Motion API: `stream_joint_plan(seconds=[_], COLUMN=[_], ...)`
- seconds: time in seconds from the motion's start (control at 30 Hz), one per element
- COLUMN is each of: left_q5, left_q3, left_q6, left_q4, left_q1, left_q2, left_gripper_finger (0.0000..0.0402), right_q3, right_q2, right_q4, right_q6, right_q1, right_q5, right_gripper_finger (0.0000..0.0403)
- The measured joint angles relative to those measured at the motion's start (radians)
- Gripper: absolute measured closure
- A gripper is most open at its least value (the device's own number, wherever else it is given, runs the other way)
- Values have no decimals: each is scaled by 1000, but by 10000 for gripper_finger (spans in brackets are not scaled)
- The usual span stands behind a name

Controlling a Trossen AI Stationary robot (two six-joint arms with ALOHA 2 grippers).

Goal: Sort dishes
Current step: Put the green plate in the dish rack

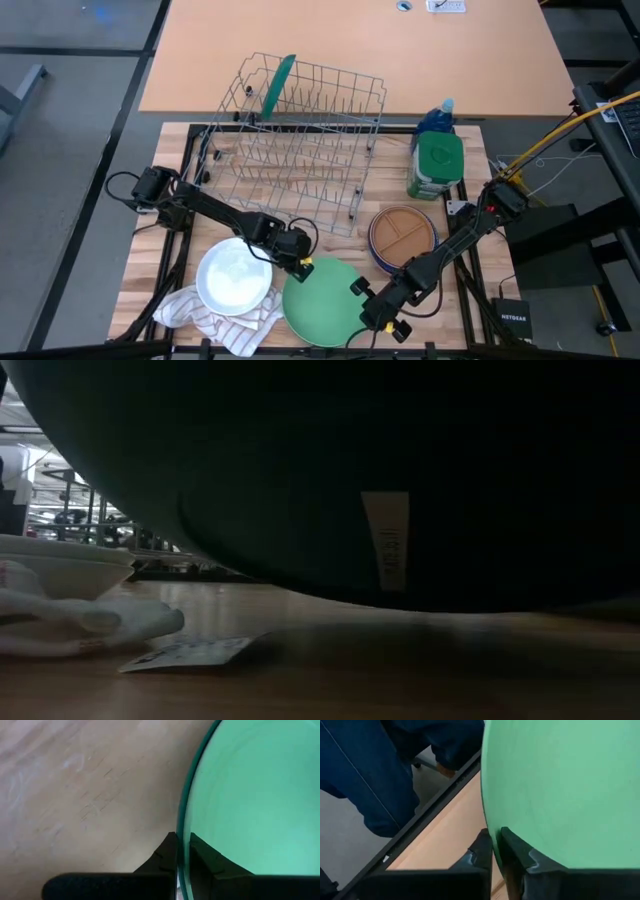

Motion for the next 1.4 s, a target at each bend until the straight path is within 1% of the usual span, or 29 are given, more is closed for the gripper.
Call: stream_joint_plan(seconds=[0.1, 0.33, 0.4, 0.6, 0.73, 0.83, 1.07, 1.3, 1.4], left_q5=[0, -3, -3, 7, 3, -5, -11, -40, -69], left_q3=[0, 0, 0, 0, 0, 0, 0, 0, 0], left_q6=[67, 246, 294, 410, 436, 442, 451, 451, 453], left_q4=[0, 0, 1, 0, -3, -3, -12, -34, -31], left_q1=[0, 0, 0, -4, 8, 15, 18, 20, 20], left_q2=[0, 0, 0, -1, -2, -2, -28, -149, -220], left_gripper_finger=[387, 380, 362, 286, 262, 260, 275, 290, 296], right_q3=[0, 0, 0, 17, 68, 101, 144, 149, 149], right_q2=[0, 0, 0, 0, 0, 0, 1, 1, 1], right_q4=[1, 8, 6, -29, -90, -143, -194, -187, -184], right_q6=[16, 31, 34, 62, 63, 71, 105, 187, 231], right_q1=[-1, -2, -2, -2, -2, -2, -2, -2, -2], right_q5=[-10, -21, -27, -30, -10, 20, 29, 29, 55], right_gripper_finger=[369, 385, 383, 385, 389, 389, 389, 389, 389])
